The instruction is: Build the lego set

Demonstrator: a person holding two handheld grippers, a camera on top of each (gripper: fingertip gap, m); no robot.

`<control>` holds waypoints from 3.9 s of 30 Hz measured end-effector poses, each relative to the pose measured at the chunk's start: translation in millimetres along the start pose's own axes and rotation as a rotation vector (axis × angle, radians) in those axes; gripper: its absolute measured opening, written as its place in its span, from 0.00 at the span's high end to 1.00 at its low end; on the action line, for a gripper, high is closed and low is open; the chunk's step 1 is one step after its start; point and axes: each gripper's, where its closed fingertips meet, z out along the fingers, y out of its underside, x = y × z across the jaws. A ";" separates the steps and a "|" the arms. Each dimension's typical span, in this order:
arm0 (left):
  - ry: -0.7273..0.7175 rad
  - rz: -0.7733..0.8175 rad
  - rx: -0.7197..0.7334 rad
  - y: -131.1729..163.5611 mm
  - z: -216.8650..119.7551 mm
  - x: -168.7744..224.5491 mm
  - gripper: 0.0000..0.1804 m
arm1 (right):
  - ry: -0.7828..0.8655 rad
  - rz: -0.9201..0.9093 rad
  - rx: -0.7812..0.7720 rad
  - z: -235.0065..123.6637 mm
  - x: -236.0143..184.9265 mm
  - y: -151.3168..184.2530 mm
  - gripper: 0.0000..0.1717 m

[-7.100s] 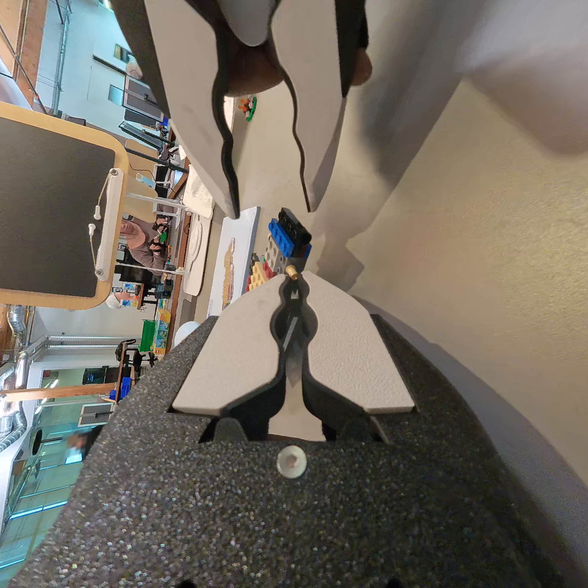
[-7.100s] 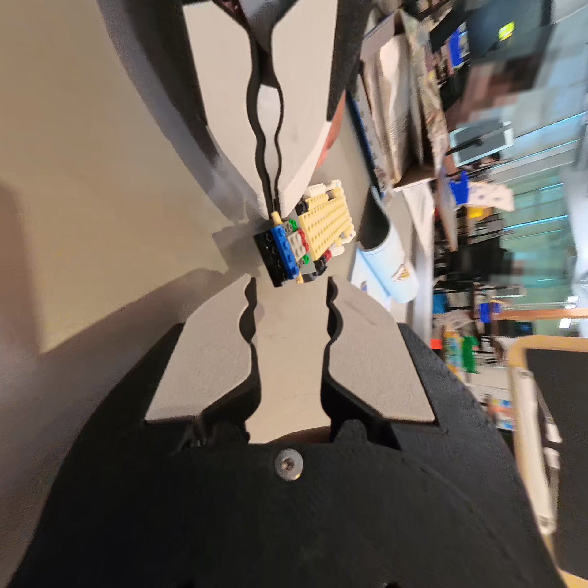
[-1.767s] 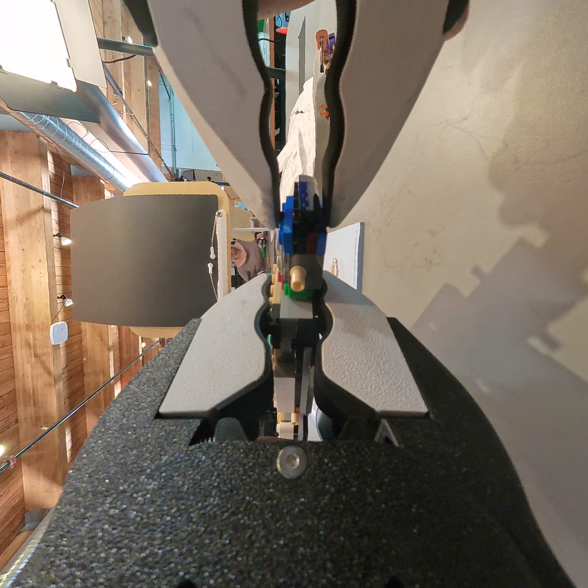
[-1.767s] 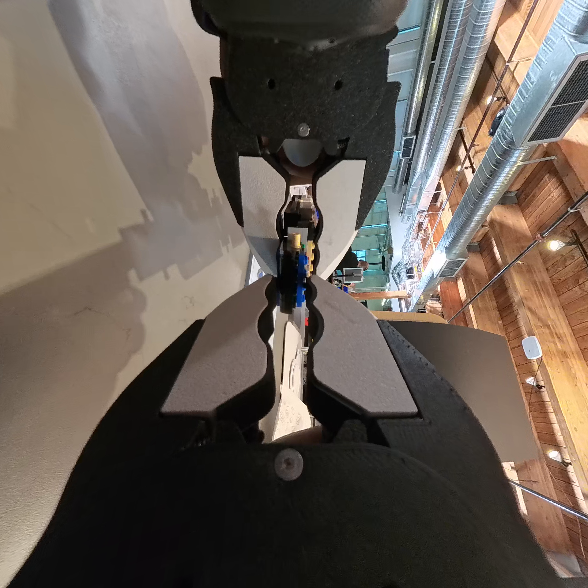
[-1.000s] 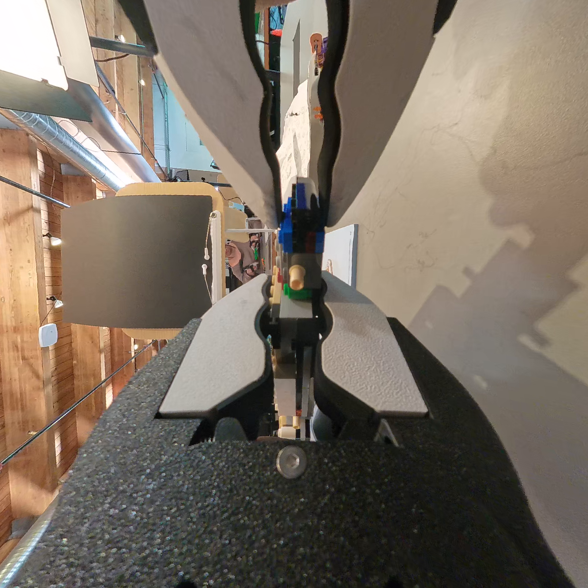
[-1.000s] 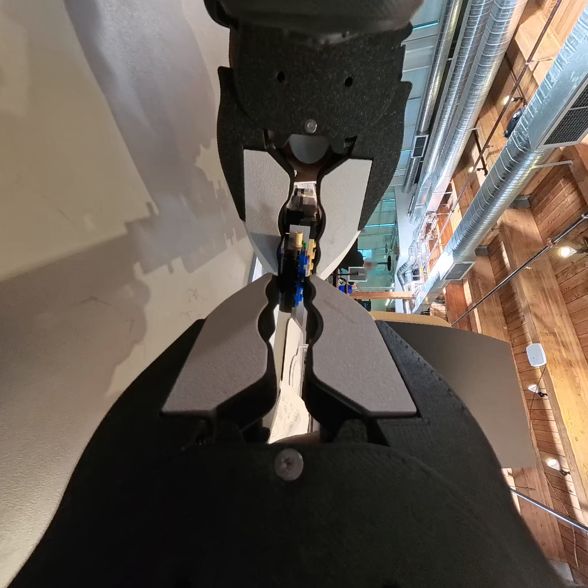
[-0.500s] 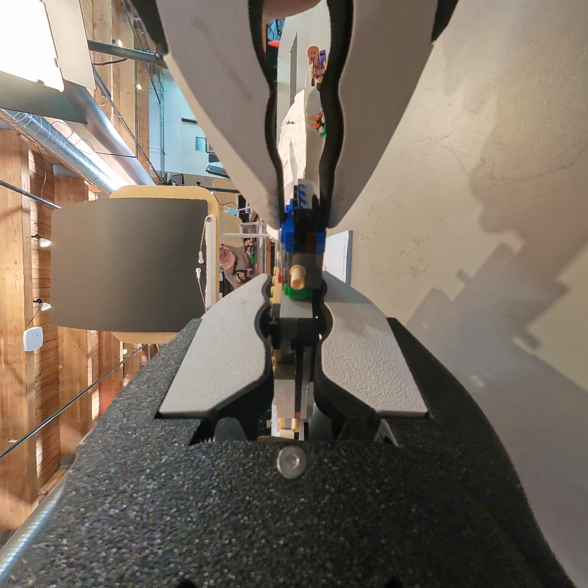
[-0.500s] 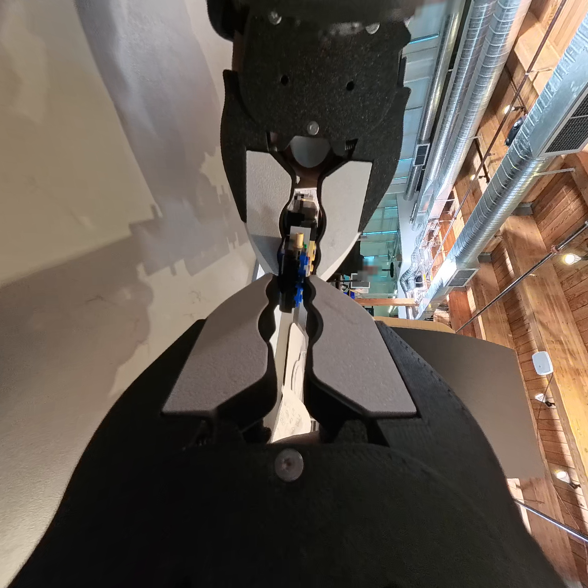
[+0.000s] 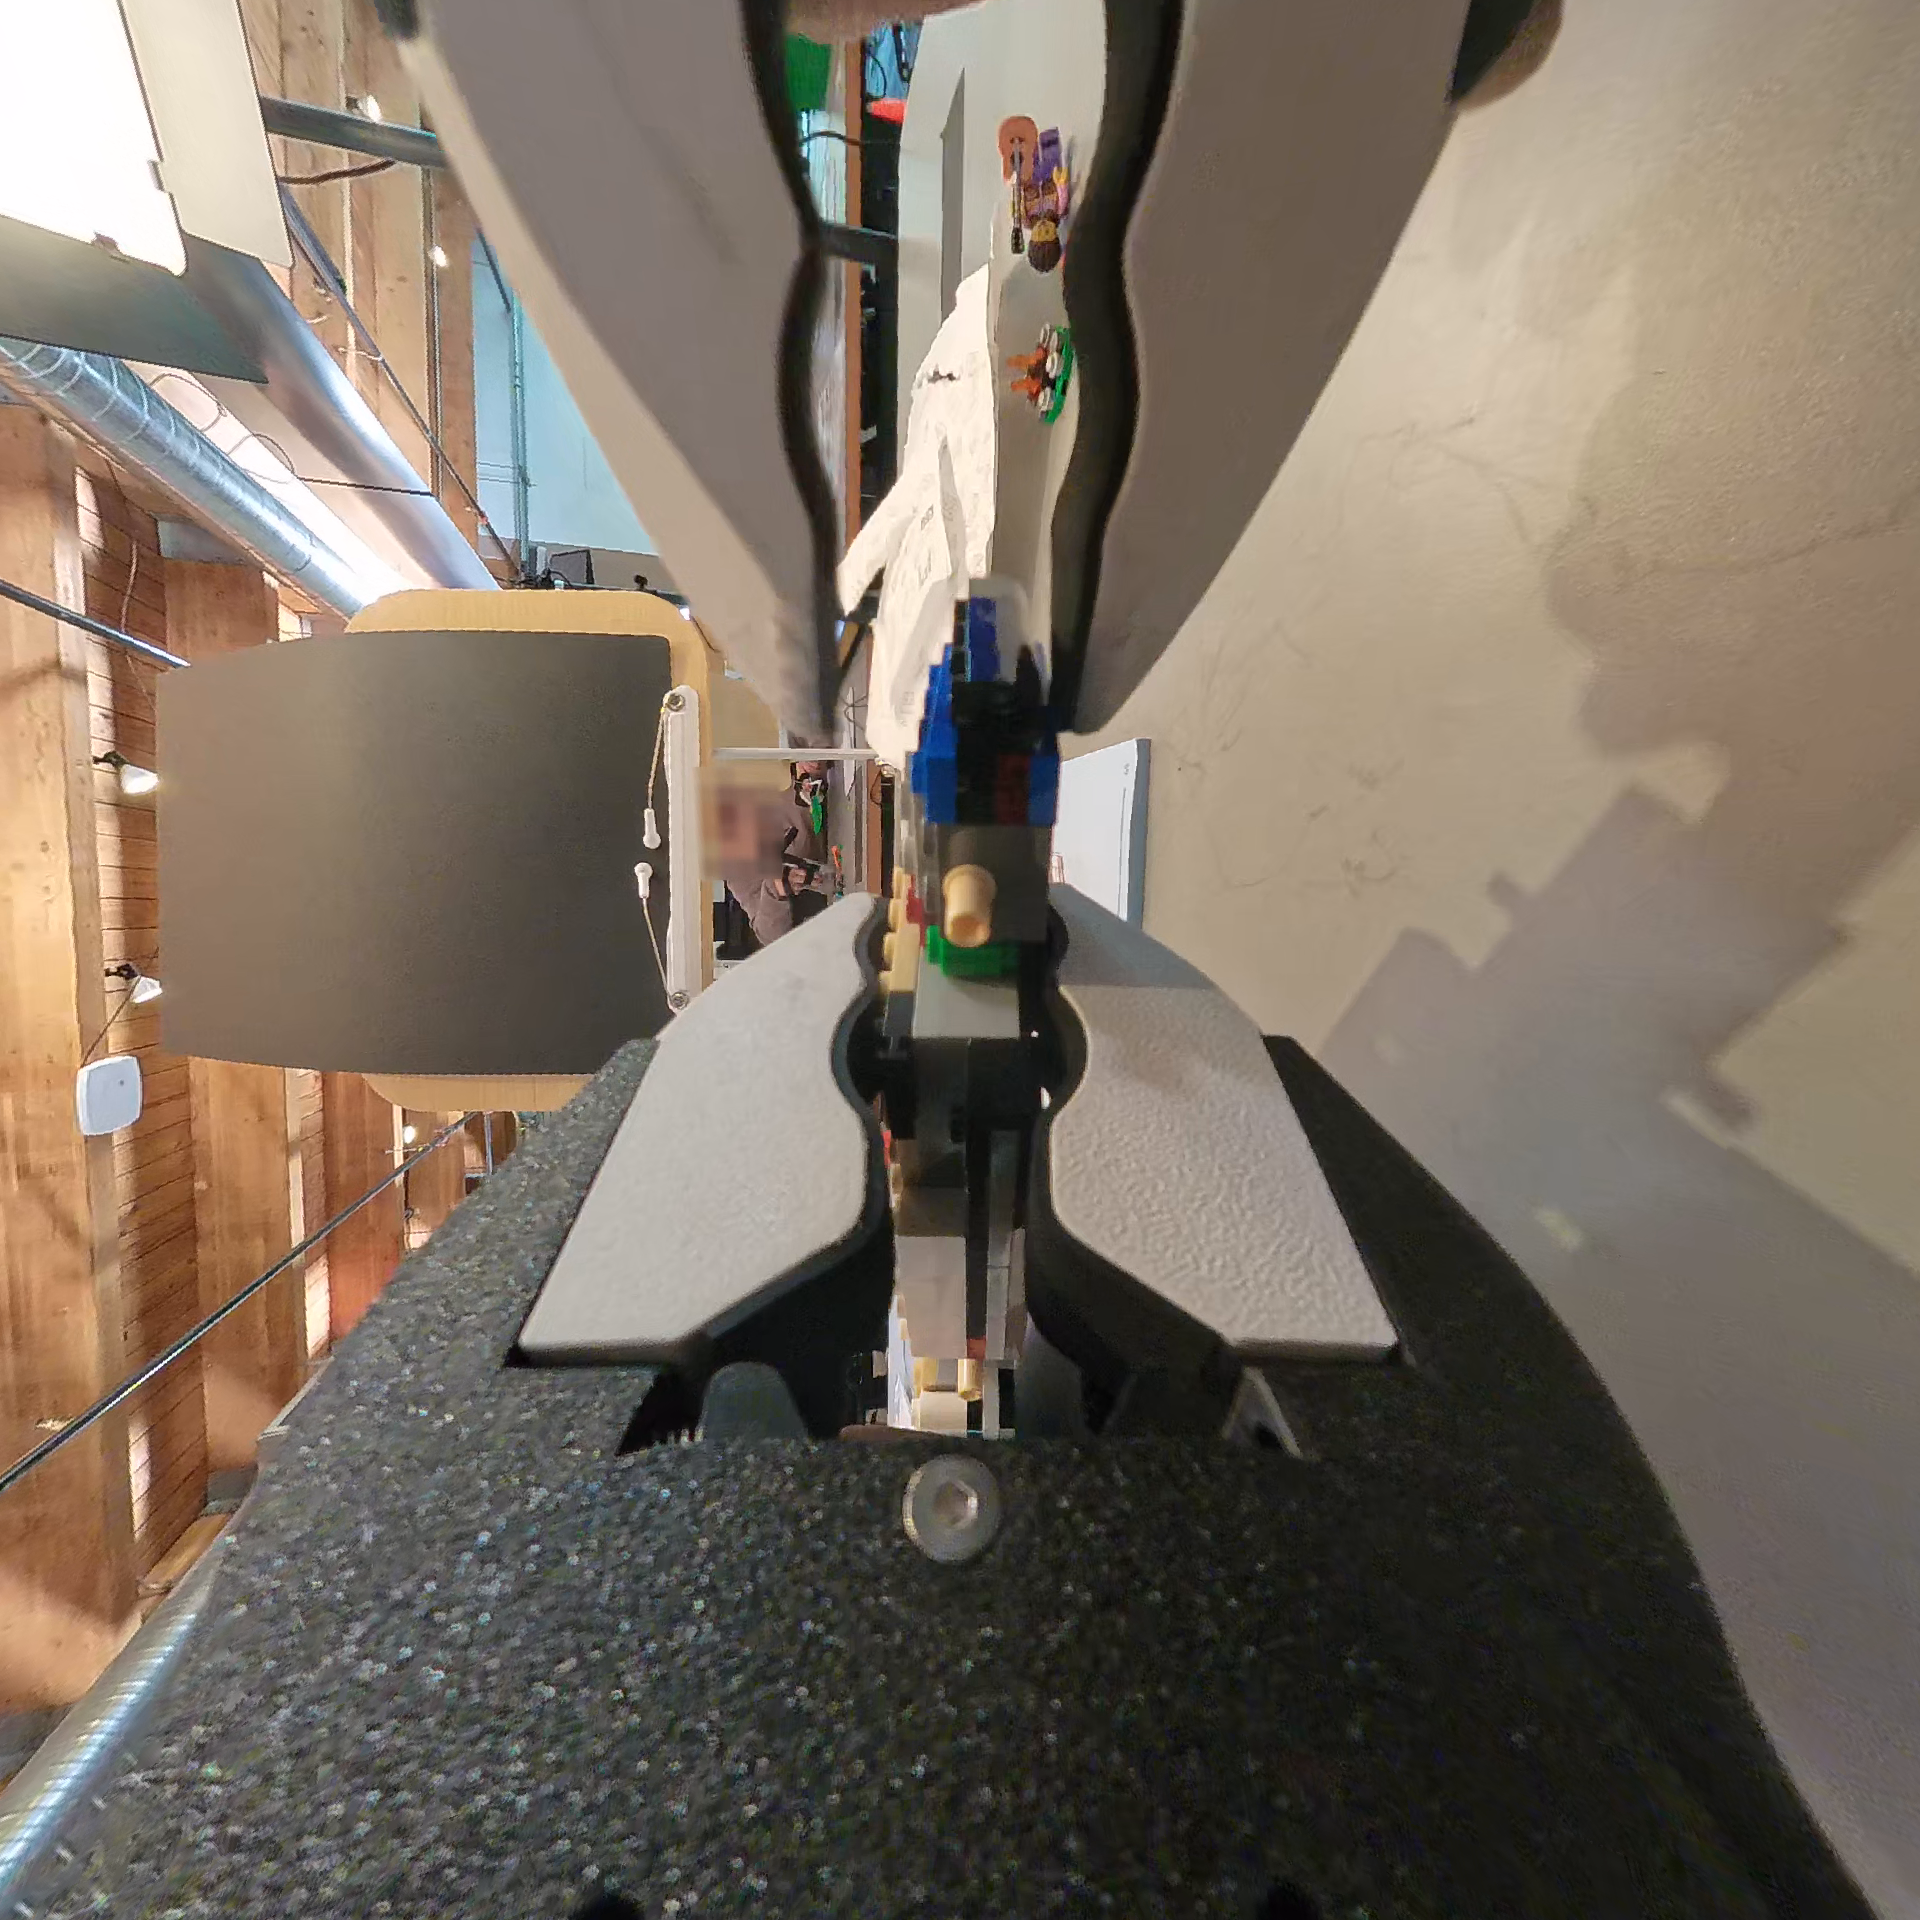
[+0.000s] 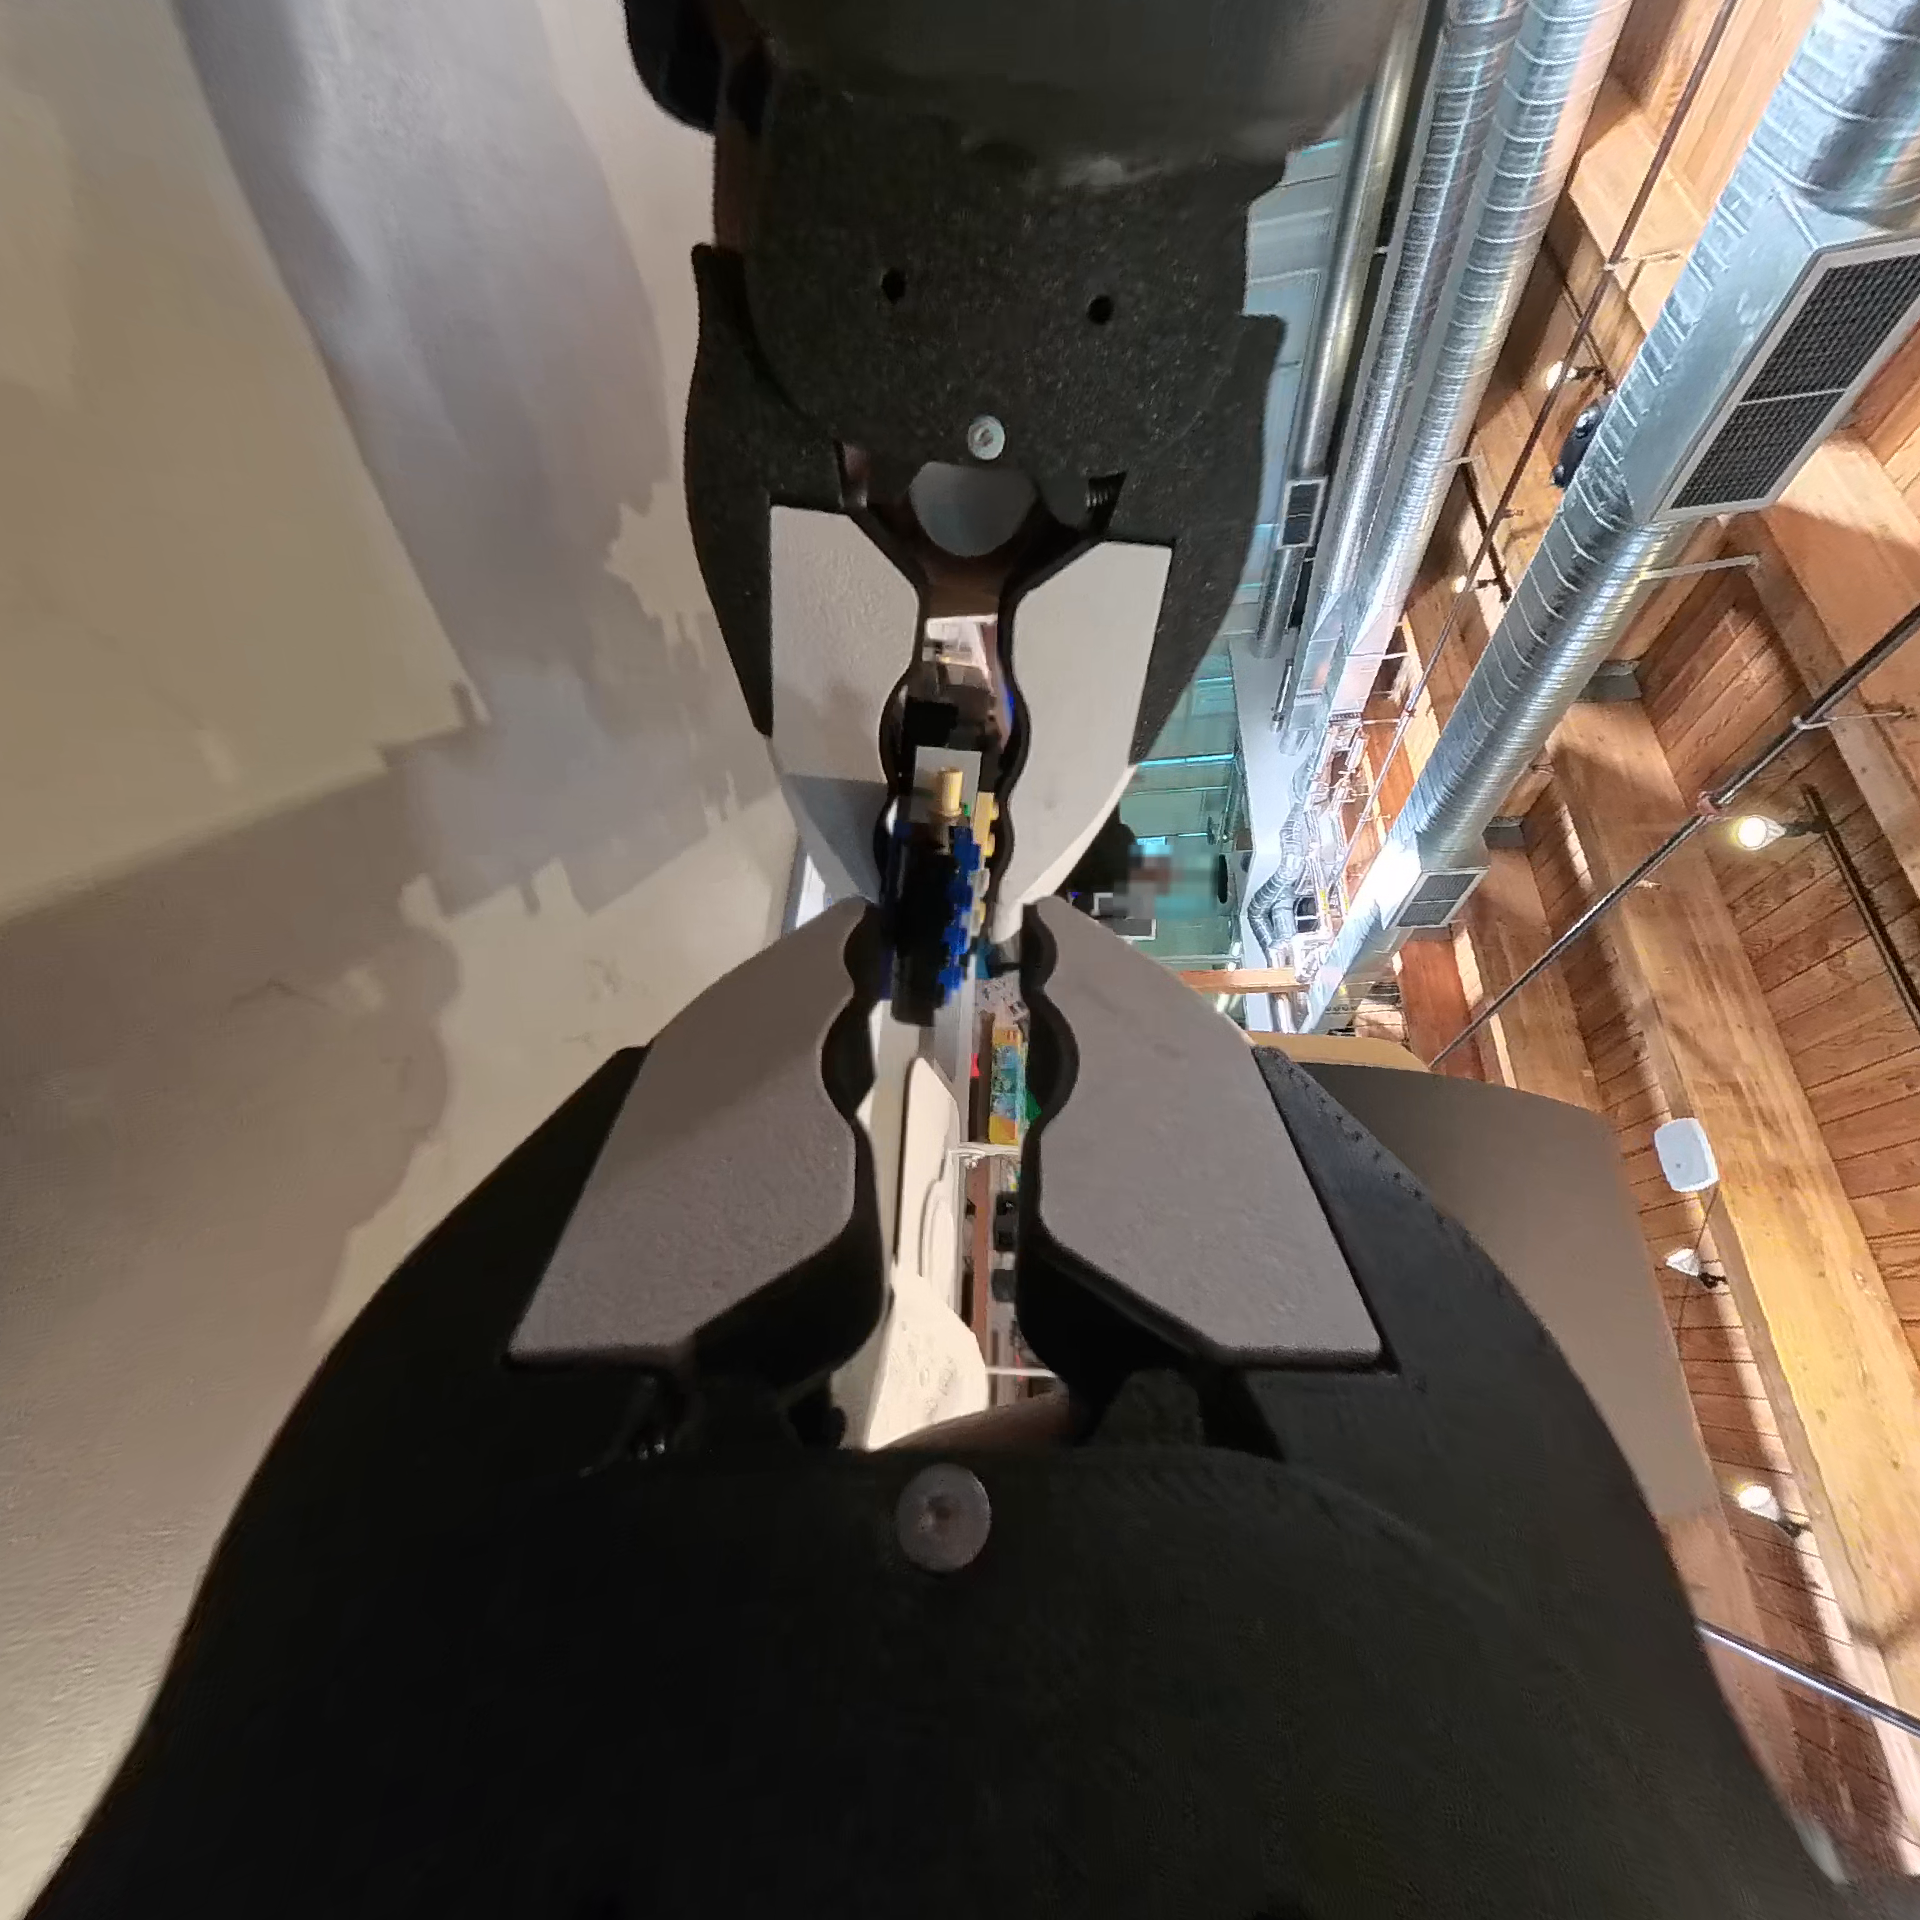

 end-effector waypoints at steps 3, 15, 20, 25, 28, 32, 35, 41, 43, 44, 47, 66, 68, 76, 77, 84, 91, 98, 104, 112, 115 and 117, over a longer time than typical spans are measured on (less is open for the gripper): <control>0.002 0.007 -0.006 0.6 0.4 0.4 0.86 | -0.018 0.059 0.018 0.0 1.9 -4.0 0.77; 0.014 -0.003 -0.019 0.1 0.3 0.5 0.86 | 0.004 -0.018 0.018 4.4 -3.0 -8.1 0.91; 0.006 -0.006 -0.016 -0.5 -0.9 -1.6 0.86 | 0.009 -0.005 0.025 4.2 -1.0 -8.1 0.91; 0.003 -0.009 -0.009 -1.1 -2.1 -3.0 0.86 | 0.005 0.012 0.030 3.9 0.3 -9.1 0.91; 0.005 -0.008 -0.006 -1.8 -2.4 -2.3 0.86 | -0.002 0.012 0.039 3.3 -0.3 -9.3 0.91; 0.004 -0.010 0.000 -3.2 -2.9 -3.0 0.86 | -0.005 0.006 0.045 2.1 0.4 -10.2 0.91; 0.004 -0.008 0.000 -3.1 -2.9 -3.1 0.86 | -0.010 0.010 0.043 2.3 0.2 -10.0 0.91; 0.010 -0.008 0.001 -3.0 -2.3 -1.3 0.86 | -0.028 0.021 0.042 2.4 -1.3 -9.1 0.91; 0.011 -0.009 0.002 -2.9 -2.0 -0.6 0.86 | -0.031 0.025 0.041 2.5 -1.9 -8.9 0.91; 0.012 -0.011 0.002 -2.7 -1.8 -0.5 0.86 | -0.029 0.026 0.040 2.7 -1.9 -8.7 0.91; 0.011 -0.021 0.002 -1.4 -0.3 -0.5 0.86 | 0.001 0.020 0.032 3.9 -1.6 -7.7 0.91; 0.036 -0.166 0.173 -11.1 -5.4 2.3 0.86 | -0.062 0.125 0.030 -3.7 1.0 1.2 0.91; 0.033 -0.161 0.172 -10.8 -5.4 2.1 0.86 | -0.064 0.121 0.023 -3.0 0.6 1.8 0.91; 0.020 -0.135 0.157 -8.9 -5.3 2.3 0.86 | -0.066 0.108 0.010 -0.2 -1.2 3.6 0.91; 0.018 -0.133 0.156 -8.9 -5.3 2.3 0.86 | -0.067 0.106 0.010 -0.1 -1.3 3.8 0.91; 0.003 -0.120 0.150 -9.3 -5.8 0.4 0.86 | -0.066 0.075 -0.007 0.4 -0.4 4.8 0.92; 0.002 -0.121 0.154 -10.4 -6.2 0.5 0.86 | -0.082 0.060 -0.024 0.3 -0.4 5.3 0.92; 0.001 -0.110 0.148 -8.8 -5.6 2.4 0.86 | -0.085 0.060 -0.043 1.7 -2.4 6.5 0.92; -0.051 -0.006 0.072 -2.7 -4.8 -0.1 0.86 | -0.088 0.016 -0.139 2.6 -7.8 19.1 0.85; -0.063 0.047 0.039 -4.4 -5.8 -0.5 0.86 | -0.068 -0.069 -0.204 3.3 -9.4 24.8 0.86; -0.062 0.045 0.049 -7.3 -6.6 -0.4 0.86 | -0.050 -0.089 -0.195 4.3 -8.5 22.3 0.89; -0.062 0.048 0.055 -8.9 -7.3 -0.2 0.86 | -0.040 -0.103 -0.195 4.5 -7.2 21.4 0.91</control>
